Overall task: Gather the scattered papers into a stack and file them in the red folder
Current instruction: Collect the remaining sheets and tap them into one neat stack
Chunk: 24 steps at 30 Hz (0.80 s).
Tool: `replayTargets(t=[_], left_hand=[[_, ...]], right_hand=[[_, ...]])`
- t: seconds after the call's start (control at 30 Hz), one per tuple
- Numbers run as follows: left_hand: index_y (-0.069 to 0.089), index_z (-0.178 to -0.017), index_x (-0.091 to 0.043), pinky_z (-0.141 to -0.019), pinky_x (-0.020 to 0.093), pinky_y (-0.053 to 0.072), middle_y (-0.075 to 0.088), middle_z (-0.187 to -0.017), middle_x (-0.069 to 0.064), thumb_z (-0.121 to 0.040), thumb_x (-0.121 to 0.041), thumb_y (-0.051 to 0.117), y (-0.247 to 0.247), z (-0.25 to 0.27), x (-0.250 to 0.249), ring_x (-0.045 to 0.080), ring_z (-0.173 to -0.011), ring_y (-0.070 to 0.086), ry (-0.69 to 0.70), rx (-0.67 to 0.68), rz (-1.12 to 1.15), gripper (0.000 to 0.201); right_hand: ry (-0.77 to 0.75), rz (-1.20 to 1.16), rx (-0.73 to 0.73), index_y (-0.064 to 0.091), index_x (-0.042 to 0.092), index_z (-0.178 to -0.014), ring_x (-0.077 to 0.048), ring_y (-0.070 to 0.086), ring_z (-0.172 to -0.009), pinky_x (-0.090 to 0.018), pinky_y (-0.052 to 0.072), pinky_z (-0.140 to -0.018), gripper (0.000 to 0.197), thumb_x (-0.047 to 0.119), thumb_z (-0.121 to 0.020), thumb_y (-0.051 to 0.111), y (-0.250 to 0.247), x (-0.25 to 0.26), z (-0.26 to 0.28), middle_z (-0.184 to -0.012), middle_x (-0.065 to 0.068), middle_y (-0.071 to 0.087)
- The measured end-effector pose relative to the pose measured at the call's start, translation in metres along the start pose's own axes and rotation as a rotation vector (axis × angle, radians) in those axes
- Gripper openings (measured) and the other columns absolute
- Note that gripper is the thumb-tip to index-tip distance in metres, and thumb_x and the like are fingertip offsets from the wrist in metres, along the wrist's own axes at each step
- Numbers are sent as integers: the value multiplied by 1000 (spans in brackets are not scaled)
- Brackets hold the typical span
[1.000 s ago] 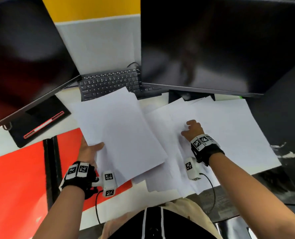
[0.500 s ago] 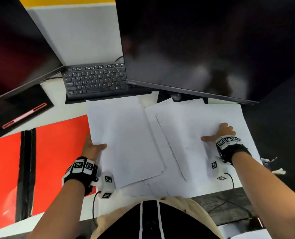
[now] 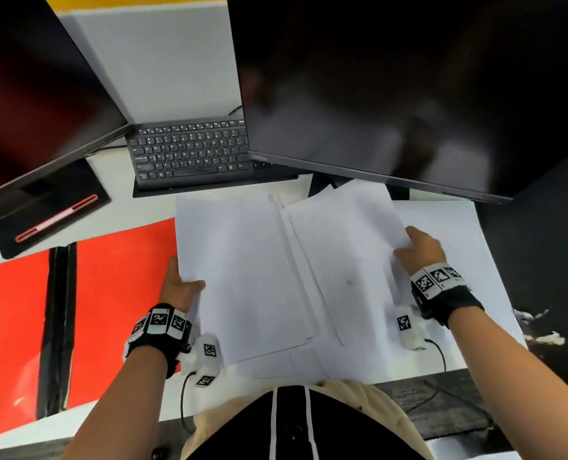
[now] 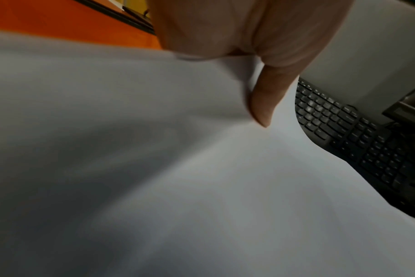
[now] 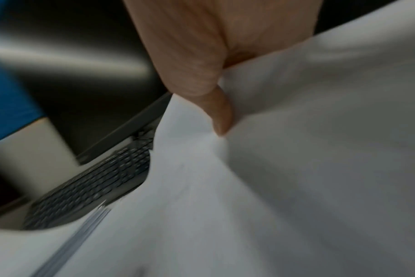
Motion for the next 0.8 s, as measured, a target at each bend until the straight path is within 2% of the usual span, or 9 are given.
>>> replayTargets(t=[0.13, 0.2, 0.3, 0.33, 0.43, 0.5, 0.6, 0.7, 0.8], left_hand=[[36, -137, -1, -92, 39, 40, 52, -129, 21, -75, 28, 51, -29, -5, 8, 23, -106, 48, 5, -32, 11, 70], [36, -137, 2, -92, 42, 40, 52, -125, 22, -74, 31, 49, -44, -5, 13, 24, -106, 47, 4, -56, 44, 71], [35, -135, 5, -87, 35, 36, 49, -115, 12, -75, 31, 47, -66, 1, 16, 22, -105, 45, -9, -108, 32, 67], [36, -134, 6, -86, 34, 35, 49, -114, 11, -75, 30, 48, -71, 3, 17, 22, -104, 45, -6, -119, 23, 65], [37, -133, 5, -86, 34, 36, 50, -113, 11, -75, 29, 49, -87, 6, 25, 23, -104, 47, -19, -160, 0, 64], [38, -135, 3, -88, 35, 37, 50, -116, 11, -75, 29, 49, -90, 8, 29, 23, -104, 47, -34, -174, 12, 66], [37, -137, 0, -90, 37, 38, 51, -119, 12, -74, 29, 50, -85, 10, 30, 24, -106, 48, -58, -158, 30, 70], [37, -137, -1, -90, 40, 40, 53, -128, 20, -74, 26, 54, -76, 9, 31, 32, -110, 53, -79, -118, 54, 70], [41, -135, -4, -87, 40, 43, 56, -128, 23, -79, 15, 57, -64, 14, 28, 40, -115, 55, -122, -101, 132, 62]], right_hand=[[-344, 80, -354, 61, 9, -107, -43, 62, -79, -36, 40, -63, 26, 14, -85, 47, -36, 35, 22, -86, -24, 67], [-449, 14, -416, 64, 11, -105, -41, 62, -78, -36, 42, -65, 30, 17, -82, 45, -50, 48, 25, -83, -21, 68], [-534, -175, -452, 64, 15, -92, -34, 62, -78, -33, 44, -67, 27, 8, -74, 45, -66, 63, 20, -78, 2, 64], [-560, -245, -467, 64, 17, -88, -30, 62, -77, -32, 45, -67, 29, 3, -72, 45, -70, 66, 19, -75, 12, 61], [-583, -373, -493, 64, 18, -86, -1, 54, -68, -27, 44, -66, 32, -1, -71, 43, -82, 79, 15, -73, 32, 58], [-564, -442, -514, 65, 17, -86, 9, 49, -65, -20, 42, -64, 31, 0, -72, 43, -92, 89, 14, -70, 36, 57], [-559, -562, -525, 66, 10, -85, 13, 48, -58, -8, 36, -59, 27, 1, -73, 44, -111, 109, 17, -63, 30, 57], [-466, -639, -443, 60, 28, -76, 2, 49, -59, -21, 41, -60, 30, 4, -72, 44, -107, 129, 13, -65, 15, 56], [-335, -596, -301, 56, 26, -64, -15, 49, -69, -29, 40, -62, 27, 2, -67, 44, -65, 144, 6, -71, -4, 56]])
Point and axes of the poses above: each hand's wrist, its own z-axis away from the middle knuckle, its own y-axis out of the palm, x = y × z, the point moved 5 cm from there along -z, towards the middle knuckle
